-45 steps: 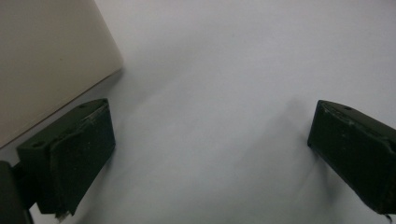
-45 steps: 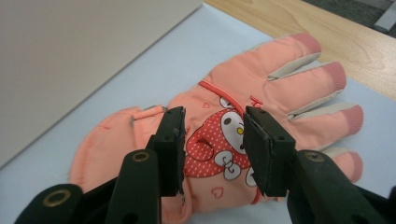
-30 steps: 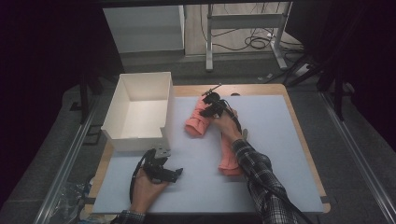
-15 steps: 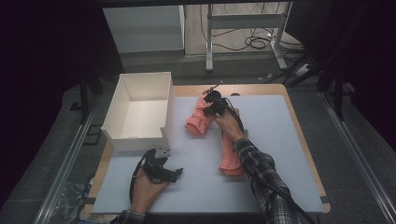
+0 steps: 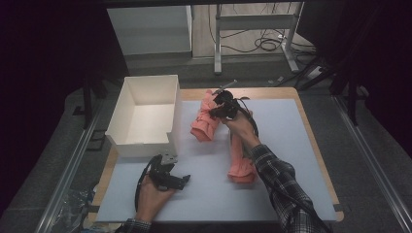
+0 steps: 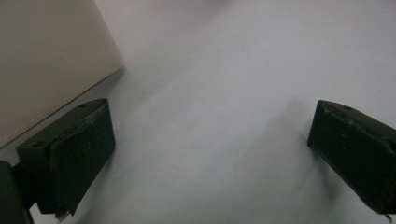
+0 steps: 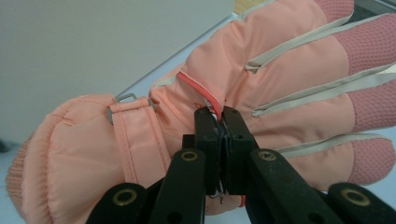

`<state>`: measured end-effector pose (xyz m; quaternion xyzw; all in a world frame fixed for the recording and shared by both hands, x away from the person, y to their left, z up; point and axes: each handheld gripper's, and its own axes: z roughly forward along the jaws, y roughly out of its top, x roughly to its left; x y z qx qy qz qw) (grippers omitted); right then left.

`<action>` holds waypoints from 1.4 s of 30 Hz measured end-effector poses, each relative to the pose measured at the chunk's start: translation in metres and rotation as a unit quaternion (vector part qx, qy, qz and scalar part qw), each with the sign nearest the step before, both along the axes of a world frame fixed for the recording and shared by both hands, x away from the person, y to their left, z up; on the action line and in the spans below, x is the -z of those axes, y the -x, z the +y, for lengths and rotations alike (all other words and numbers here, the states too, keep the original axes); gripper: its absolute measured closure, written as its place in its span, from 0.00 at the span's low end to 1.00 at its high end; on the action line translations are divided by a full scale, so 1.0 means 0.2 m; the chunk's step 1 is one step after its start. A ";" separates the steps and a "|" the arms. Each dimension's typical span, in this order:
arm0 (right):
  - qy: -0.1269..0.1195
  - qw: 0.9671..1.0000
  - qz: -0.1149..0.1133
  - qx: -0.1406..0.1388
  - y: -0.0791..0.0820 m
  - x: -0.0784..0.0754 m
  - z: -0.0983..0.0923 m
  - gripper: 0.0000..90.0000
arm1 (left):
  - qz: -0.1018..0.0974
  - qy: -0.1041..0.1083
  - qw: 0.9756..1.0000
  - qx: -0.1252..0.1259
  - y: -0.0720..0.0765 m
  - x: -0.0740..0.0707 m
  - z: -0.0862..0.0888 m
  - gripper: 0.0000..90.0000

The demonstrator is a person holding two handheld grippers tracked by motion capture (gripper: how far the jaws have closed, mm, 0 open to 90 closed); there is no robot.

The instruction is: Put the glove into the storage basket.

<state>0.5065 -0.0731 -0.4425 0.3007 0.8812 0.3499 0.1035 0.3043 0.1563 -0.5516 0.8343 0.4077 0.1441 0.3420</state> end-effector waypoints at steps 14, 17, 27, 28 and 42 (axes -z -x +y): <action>-0.026 0.998 -0.021 -0.046 0.20 -0.17 -0.11 0.96 | 0.001 -0.001 1.000 0.001 0.00 0.00 0.00 0.01; -0.033 0.998 -0.023 -0.051 0.25 -0.20 -0.15 0.96 | 0.001 -0.001 1.000 0.001 0.00 0.00 0.00 0.01; -0.027 0.997 -0.024 -0.066 0.41 -0.27 -0.33 0.96 | 0.000 -0.001 1.000 -0.001 0.00 0.00 0.00 0.01; -0.026 0.997 -0.025 -0.066 0.43 -0.28 -0.35 0.96 | 0.000 -0.001 1.000 0.000 0.00 0.00 0.00 0.01; -0.010 0.998 -0.017 -0.063 0.60 -0.22 -0.65 0.96 | -0.001 0.001 1.000 -0.001 0.00 0.00 0.00 0.01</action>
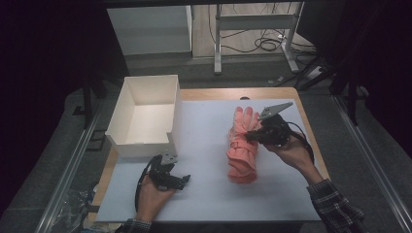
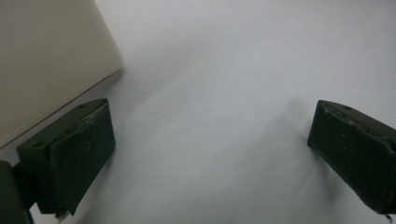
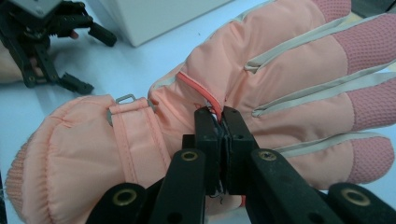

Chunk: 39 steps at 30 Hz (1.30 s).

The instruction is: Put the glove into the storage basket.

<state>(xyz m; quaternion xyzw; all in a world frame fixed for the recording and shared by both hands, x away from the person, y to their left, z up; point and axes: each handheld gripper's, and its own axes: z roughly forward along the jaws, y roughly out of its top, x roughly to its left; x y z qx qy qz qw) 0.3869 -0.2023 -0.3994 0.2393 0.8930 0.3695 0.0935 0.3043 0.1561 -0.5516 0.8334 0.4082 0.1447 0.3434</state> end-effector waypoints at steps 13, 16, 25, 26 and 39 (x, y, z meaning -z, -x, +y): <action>0.031 0.999 0.016 -0.017 -0.05 0.21 0.00 0.96 | 0.001 -0.001 1.000 0.001 0.00 0.00 0.00 0.01; 0.044 0.999 0.005 -0.017 -0.05 0.24 0.01 0.94 | 0.001 -0.001 1.000 0.001 0.00 0.00 0.00 0.01; 0.039 0.999 -0.009 -0.005 -0.04 0.31 0.01 0.76 | 0.001 -0.001 1.000 0.001 0.00 0.00 0.00 0.01; 0.032 0.999 -0.009 -0.003 -0.04 0.31 0.00 0.73 | 0.001 -0.001 1.000 0.001 0.00 0.00 0.00 0.01; -0.022 0.998 -0.045 0.049 -0.01 0.23 -0.13 0.61 | 0.001 -0.001 1.000 0.001 0.00 0.00 0.00 0.01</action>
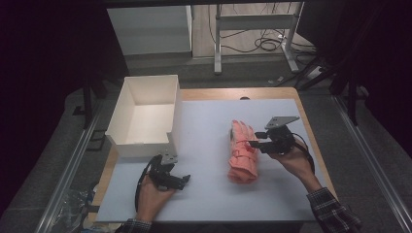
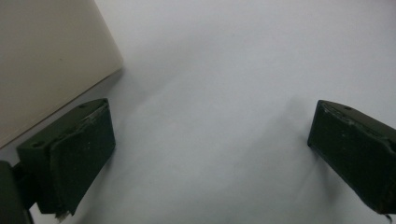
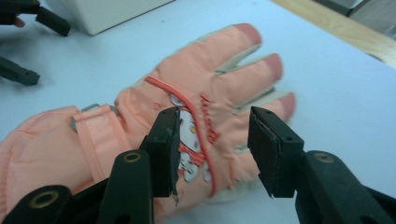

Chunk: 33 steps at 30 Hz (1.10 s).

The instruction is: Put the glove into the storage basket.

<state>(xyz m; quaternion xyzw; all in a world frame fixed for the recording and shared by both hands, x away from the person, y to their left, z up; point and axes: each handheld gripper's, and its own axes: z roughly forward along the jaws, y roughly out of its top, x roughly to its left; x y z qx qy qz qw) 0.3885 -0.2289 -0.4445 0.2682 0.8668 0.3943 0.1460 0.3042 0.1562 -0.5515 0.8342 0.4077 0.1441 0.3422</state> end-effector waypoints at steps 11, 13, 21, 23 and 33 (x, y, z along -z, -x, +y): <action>-0.025 0.999 0.029 0.031 0.08 0.12 -0.15 0.77 | 0.000 0.000 1.000 0.000 0.00 0.00 0.00 0.01; -0.026 0.999 0.034 0.031 0.11 0.15 -0.16 0.81 | 0.000 0.000 1.000 0.000 0.00 0.00 0.00 0.01; -0.033 0.996 0.073 0.024 0.22 0.28 -0.18 0.99 | 0.000 0.000 1.000 0.000 0.00 0.00 0.00 0.01; -0.033 0.996 0.080 0.022 0.25 0.31 -0.18 0.99 | 0.000 0.000 1.000 0.000 0.00 0.00 0.00 0.01; -0.033 0.996 0.082 0.003 0.36 0.38 -0.15 0.99 | 0.000 0.000 1.000 0.000 0.00 0.00 0.00 0.01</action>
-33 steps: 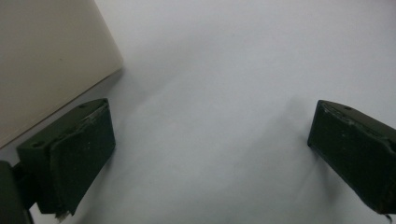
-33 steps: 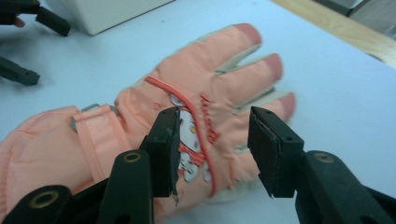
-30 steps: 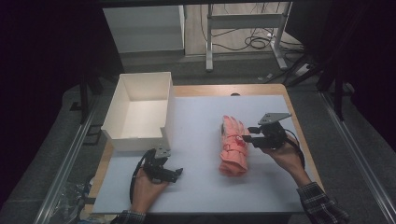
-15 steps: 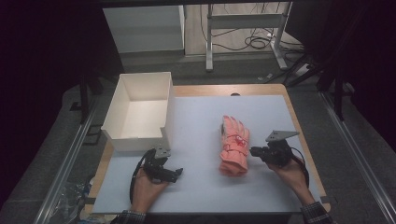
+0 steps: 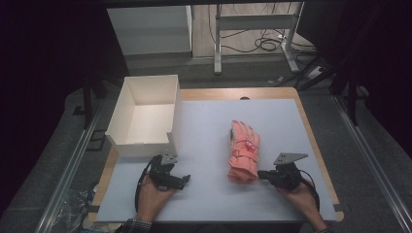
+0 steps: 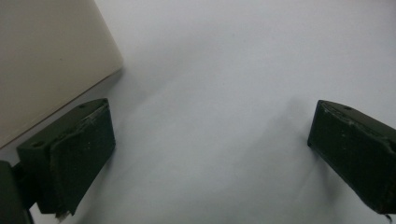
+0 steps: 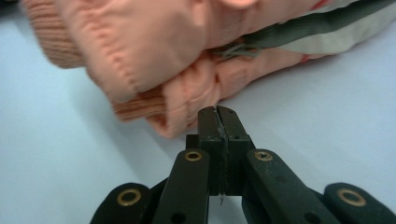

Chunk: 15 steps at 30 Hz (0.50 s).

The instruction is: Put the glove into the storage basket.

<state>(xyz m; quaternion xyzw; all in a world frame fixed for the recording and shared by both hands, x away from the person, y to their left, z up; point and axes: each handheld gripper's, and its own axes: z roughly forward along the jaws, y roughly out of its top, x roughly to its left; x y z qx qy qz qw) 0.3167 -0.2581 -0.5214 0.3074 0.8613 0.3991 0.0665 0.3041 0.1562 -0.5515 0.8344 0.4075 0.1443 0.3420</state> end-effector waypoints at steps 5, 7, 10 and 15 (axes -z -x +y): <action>0.002 1.000 0.000 -0.002 0.01 0.00 0.03 0.99 | 0.000 0.000 1.000 0.000 0.00 0.00 0.00 0.01; 0.003 1.000 0.000 -0.004 0.01 0.01 0.05 0.99 | 0.000 0.000 1.000 0.000 0.00 0.00 0.00 0.01; 0.002 1.000 0.004 -0.009 0.01 0.02 0.08 0.99 | 0.000 0.000 1.000 0.000 0.00 0.00 0.00 0.01; 0.002 1.000 0.003 -0.016 0.01 0.03 0.12 0.98 | 0.000 0.000 1.000 0.000 0.00 0.00 0.00 0.01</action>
